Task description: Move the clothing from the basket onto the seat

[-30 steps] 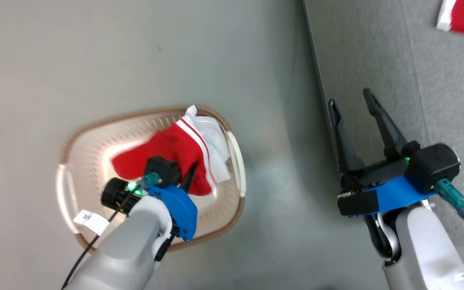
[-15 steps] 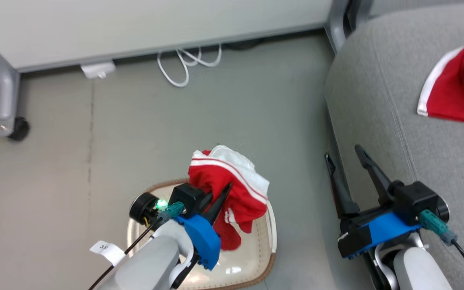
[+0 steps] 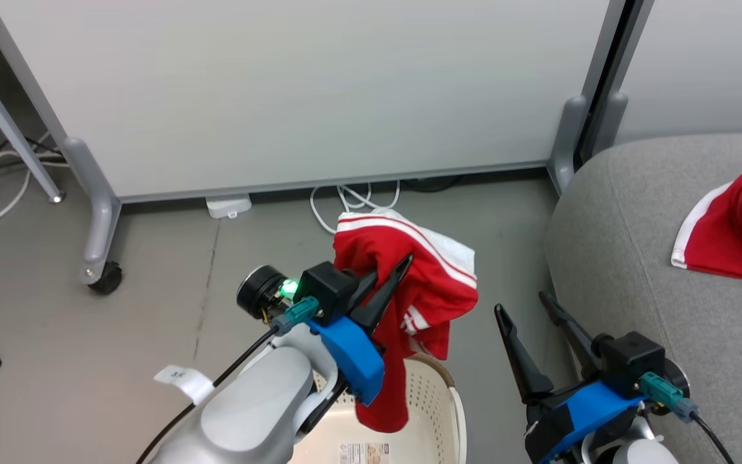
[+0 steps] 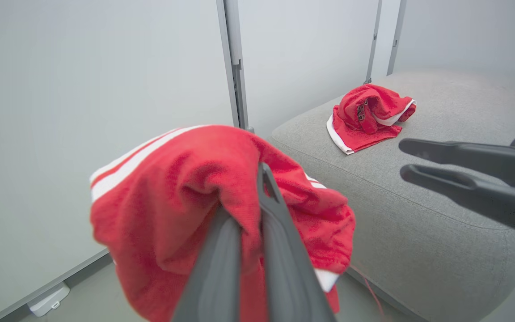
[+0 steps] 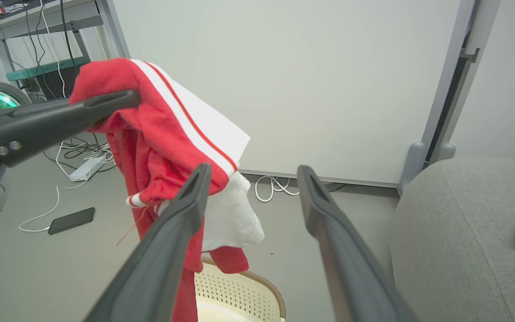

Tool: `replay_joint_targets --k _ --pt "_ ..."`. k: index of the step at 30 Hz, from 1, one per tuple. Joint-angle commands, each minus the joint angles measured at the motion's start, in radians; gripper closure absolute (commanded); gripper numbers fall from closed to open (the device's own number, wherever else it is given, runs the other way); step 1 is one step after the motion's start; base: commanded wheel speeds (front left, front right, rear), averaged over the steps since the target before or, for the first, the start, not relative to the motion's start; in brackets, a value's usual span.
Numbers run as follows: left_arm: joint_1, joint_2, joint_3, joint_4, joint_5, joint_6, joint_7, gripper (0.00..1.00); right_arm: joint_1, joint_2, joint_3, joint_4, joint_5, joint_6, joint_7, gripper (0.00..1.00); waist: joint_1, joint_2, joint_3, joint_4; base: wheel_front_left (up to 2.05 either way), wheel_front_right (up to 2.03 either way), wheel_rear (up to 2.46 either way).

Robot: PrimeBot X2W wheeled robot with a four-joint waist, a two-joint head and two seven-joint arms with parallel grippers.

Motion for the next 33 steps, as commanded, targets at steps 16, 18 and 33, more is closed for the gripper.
replay_joint_targets --k 16,18,33 --pt "-0.168 -0.058 -0.051 0.026 -0.069 -0.001 0.025 1.0 0.023 -0.001 0.042 0.008 0.019 0.0 0.03 0.0 0.0003 -0.0001 -0.068 0.011 0.0 0.0 0.0" --pt "-0.169 -0.06 -0.054 0.027 -0.072 -0.001 0.023 1.0 0.019 -0.001 0.043 0.01 0.017 0.0 0.032 0.0 0.0003 -0.0001 -0.067 0.01 0.0 0.0 0.0" --pt "-0.197 -0.069 -0.107 0.034 -0.1 -0.001 0.007 1.0 -0.193 -0.001 0.127 0.207 0.075 0.0 0.074 0.0 0.0003 -0.0001 -0.032 0.004 0.0 0.0 0.0"
